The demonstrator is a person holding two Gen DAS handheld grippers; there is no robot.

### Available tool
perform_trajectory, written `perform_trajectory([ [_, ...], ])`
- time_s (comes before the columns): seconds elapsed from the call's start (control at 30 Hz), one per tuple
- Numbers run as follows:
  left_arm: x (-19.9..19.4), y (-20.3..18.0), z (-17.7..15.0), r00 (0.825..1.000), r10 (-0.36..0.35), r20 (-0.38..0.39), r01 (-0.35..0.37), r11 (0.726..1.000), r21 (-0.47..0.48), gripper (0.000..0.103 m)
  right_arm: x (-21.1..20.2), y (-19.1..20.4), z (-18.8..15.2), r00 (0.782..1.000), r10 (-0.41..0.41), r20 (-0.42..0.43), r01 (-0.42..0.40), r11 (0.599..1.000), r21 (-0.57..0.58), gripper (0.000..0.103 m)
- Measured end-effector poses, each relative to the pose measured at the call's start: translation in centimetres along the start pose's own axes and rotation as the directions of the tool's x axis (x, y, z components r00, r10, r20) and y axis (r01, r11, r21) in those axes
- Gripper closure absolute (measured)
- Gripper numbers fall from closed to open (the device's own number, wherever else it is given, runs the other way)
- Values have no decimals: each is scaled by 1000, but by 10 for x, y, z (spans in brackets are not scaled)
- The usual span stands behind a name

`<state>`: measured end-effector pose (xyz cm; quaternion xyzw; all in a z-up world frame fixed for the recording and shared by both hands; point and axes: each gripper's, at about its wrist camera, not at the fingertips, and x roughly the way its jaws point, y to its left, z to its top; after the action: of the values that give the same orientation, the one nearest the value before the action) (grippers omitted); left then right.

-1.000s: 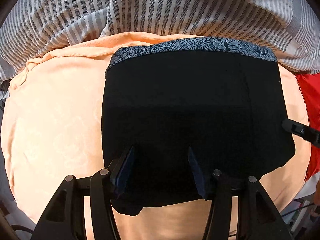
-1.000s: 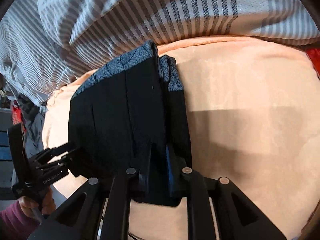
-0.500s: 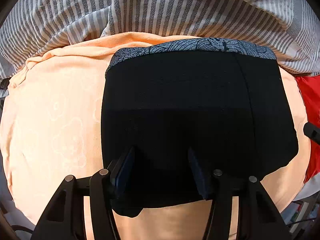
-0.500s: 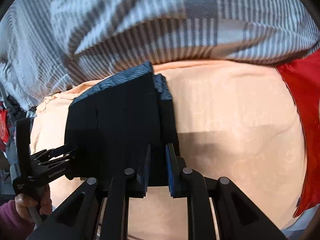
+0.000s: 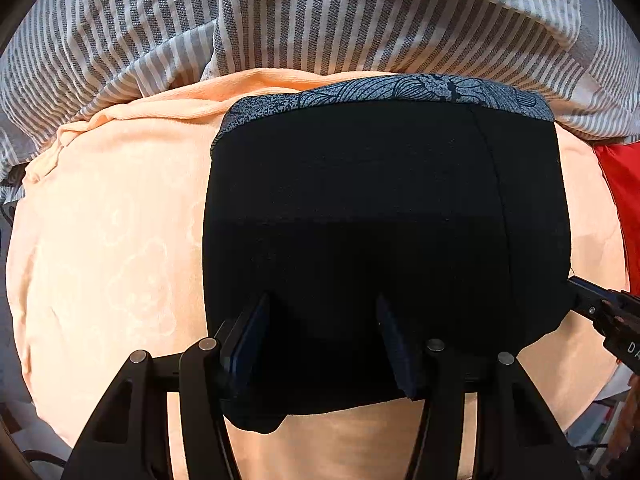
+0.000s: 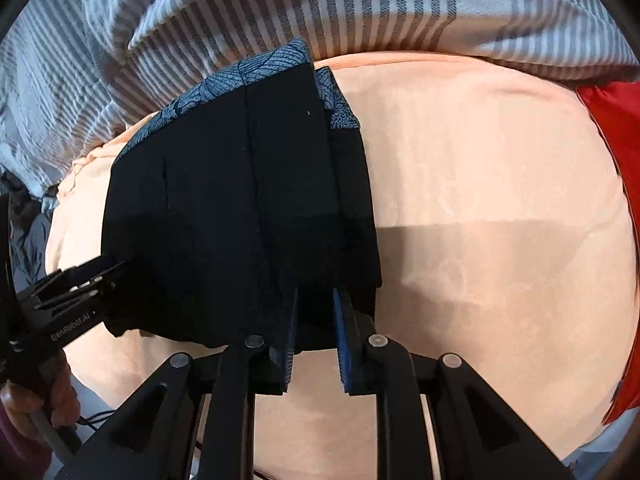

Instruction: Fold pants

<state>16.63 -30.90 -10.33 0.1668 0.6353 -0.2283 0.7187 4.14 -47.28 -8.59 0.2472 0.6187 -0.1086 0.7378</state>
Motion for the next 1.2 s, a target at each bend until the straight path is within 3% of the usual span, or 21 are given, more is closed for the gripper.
perform_trajectory([
  [0.37,-1,-2,1,1000,8,-8,-8,1000,-4,44,-5,-7,-4,1000,-4,1,4,997,73,69],
  [0.47,1,-2,1,1000,22,-14,-22,1000,-8,31,-8,-4,-4,1000,-11,-1,11,998,65,69],
  [0.97,-10,5,0,1000,0,-17,0,999,-39,31,-27,-8,-20,999,20,-28,-17,997,73,68],
  [1.07,-28,13,0,999,-29,30,31,998,-52,31,-34,-14,-21,998,54,-11,-53,995,87,58],
  [1.2,-39,31,7,997,-66,28,68,995,-71,31,-43,-25,-14,993,115,21,-116,987,111,51],
])
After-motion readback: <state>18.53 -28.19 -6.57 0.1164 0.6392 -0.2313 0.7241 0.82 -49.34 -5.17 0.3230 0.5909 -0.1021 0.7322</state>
